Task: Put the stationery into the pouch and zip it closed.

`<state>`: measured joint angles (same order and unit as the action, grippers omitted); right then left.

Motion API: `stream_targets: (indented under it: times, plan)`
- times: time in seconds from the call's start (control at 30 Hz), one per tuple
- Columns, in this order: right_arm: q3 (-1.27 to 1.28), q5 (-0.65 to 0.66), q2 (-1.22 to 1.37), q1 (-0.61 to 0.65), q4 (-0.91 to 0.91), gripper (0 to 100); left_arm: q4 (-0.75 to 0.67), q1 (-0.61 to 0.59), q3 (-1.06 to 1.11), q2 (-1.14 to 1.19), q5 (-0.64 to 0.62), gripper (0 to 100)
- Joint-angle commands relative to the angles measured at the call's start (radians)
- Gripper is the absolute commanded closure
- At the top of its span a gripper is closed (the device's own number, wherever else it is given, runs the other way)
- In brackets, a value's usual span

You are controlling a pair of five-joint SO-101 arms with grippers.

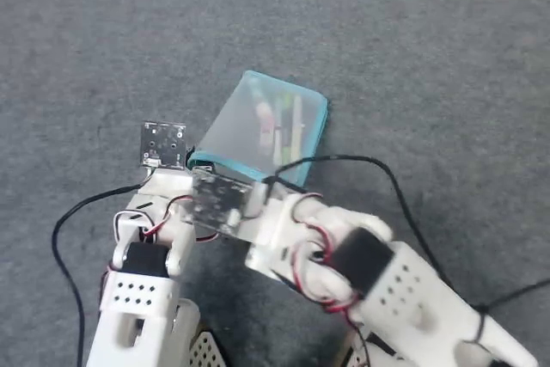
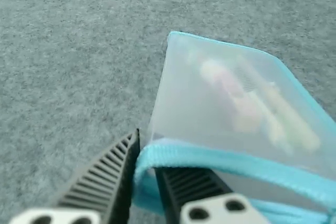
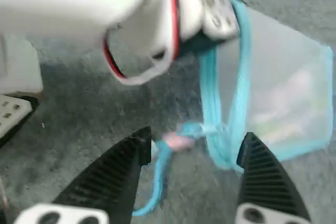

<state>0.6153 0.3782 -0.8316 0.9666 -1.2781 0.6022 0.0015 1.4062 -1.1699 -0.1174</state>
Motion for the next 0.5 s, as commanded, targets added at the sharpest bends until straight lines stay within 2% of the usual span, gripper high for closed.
stream_targets:
  times: [0.0, 0.17, 0.47]
  plan:
    - [0.091, 0.038, -0.136, -0.105, 0.008, 74.2, -0.043, -0.011, -0.01, 0.009, 0.015, 99]
    - [0.27, 0.124, -0.131, -0.216, 0.136, 73.9, -0.043, -0.006, -0.01, 0.009, 0.015, 99]
    - [0.376, 0.209, -0.021, -0.22, 0.417, 73.8, -0.041, -0.006, -0.012, 0.009, 0.015, 99]
